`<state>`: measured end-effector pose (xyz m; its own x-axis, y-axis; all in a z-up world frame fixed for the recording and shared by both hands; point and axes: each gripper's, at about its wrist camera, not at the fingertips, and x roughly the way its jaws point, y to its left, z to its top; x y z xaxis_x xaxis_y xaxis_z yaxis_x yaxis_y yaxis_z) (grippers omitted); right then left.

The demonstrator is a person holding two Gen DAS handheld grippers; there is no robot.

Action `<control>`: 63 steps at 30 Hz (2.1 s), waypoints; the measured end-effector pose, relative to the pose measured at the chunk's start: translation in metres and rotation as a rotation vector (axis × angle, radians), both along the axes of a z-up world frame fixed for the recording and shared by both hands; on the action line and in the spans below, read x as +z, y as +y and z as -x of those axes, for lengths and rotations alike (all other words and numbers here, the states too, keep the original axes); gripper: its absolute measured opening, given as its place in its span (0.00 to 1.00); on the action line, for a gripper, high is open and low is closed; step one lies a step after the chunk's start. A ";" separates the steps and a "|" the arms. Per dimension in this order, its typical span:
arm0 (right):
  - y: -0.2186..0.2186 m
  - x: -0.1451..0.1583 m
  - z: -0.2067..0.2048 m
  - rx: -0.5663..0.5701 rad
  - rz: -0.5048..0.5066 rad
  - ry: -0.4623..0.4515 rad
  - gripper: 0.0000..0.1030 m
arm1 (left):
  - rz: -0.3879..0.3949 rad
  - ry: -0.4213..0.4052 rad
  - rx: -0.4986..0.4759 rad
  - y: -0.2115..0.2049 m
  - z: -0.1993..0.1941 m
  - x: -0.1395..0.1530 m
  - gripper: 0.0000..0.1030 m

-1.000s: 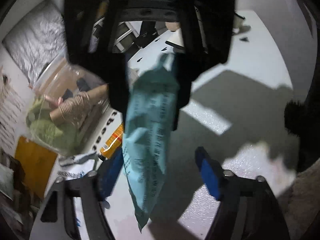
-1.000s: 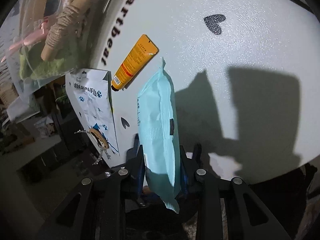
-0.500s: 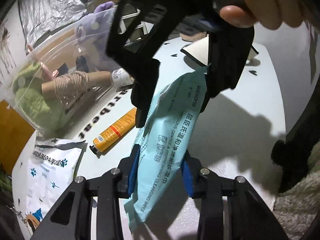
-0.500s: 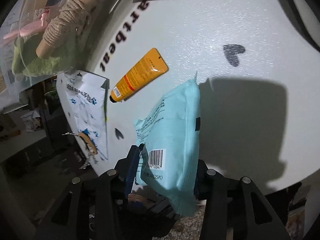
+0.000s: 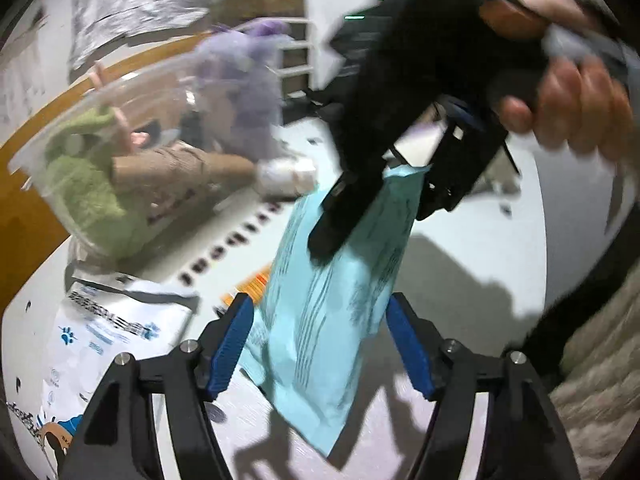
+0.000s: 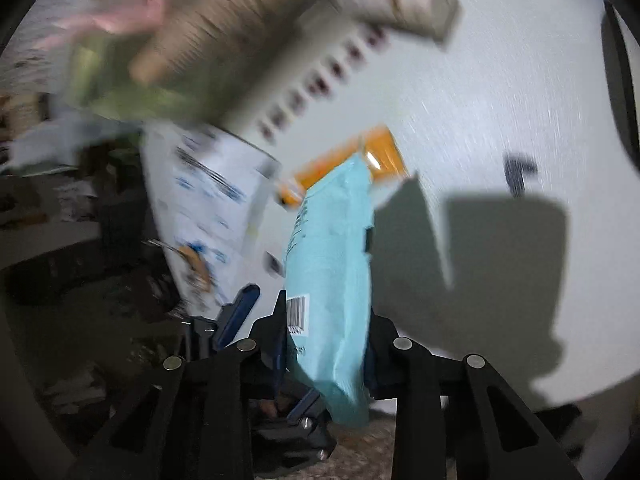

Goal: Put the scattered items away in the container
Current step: 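Carry the held wipes pack with the right gripper over the bin, then lower the wipes pack into the bin and open the right gripper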

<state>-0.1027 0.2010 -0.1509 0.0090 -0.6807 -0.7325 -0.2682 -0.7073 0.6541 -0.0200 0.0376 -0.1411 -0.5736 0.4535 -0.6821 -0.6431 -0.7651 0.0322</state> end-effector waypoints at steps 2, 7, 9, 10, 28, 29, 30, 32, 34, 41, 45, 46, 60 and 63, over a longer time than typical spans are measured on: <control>0.011 0.024 0.005 -0.038 0.009 0.092 0.29 | -0.041 0.002 0.041 -0.007 0.012 0.013 0.67; 0.040 0.087 0.023 -0.116 0.014 0.269 0.29 | -0.092 0.026 0.135 -0.024 0.033 0.035 0.67; 0.051 0.122 0.036 -0.139 -0.007 0.364 0.29 | -0.108 0.028 0.169 -0.033 0.040 0.040 0.68; 0.054 0.136 0.042 -0.143 -0.019 0.400 0.29 | -0.114 0.027 0.182 -0.037 0.043 0.040 0.68; -0.048 0.212 0.193 0.243 -0.706 0.669 0.28 | -0.165 -0.005 0.316 -0.079 0.067 0.035 0.68; -0.057 0.209 0.196 0.270 -0.743 0.675 0.28 | -0.170 -0.001 0.315 -0.081 0.067 0.035 0.68; -0.065 0.207 0.197 0.296 -0.777 0.680 0.28 | -0.172 0.001 0.314 -0.081 0.067 0.036 0.68; -0.078 0.203 0.201 0.336 -0.834 0.693 0.28 | -0.178 0.006 0.316 -0.084 0.067 0.036 0.68; -0.082 0.195 0.210 0.350 -0.847 0.686 0.28 | -0.189 0.004 0.321 -0.088 0.068 0.035 0.68; -0.096 0.162 0.224 0.350 -0.911 0.635 0.28 | -0.200 -0.005 0.332 -0.096 0.068 0.030 0.68; -0.101 0.147 0.227 0.389 -0.992 0.649 0.28 | -0.202 -0.009 0.335 -0.101 0.069 0.028 0.68; -0.103 0.144 0.227 0.405 -1.012 0.656 0.28 | -0.203 -0.010 0.336 -0.101 0.069 0.027 0.68; -0.115 0.102 0.226 0.670 -1.037 0.653 0.28 | -0.204 -0.023 0.358 -0.106 0.071 0.023 0.68; -0.111 0.107 0.226 0.655 -1.007 0.659 0.28 | -0.199 -0.030 0.364 -0.107 0.072 0.020 0.68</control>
<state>-0.3288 0.0899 -0.0443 -0.4193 0.1380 -0.8973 0.4542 -0.8239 -0.3389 -0.0924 -0.0691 -0.1207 -0.7020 0.3499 -0.6203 -0.3282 -0.9319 -0.1543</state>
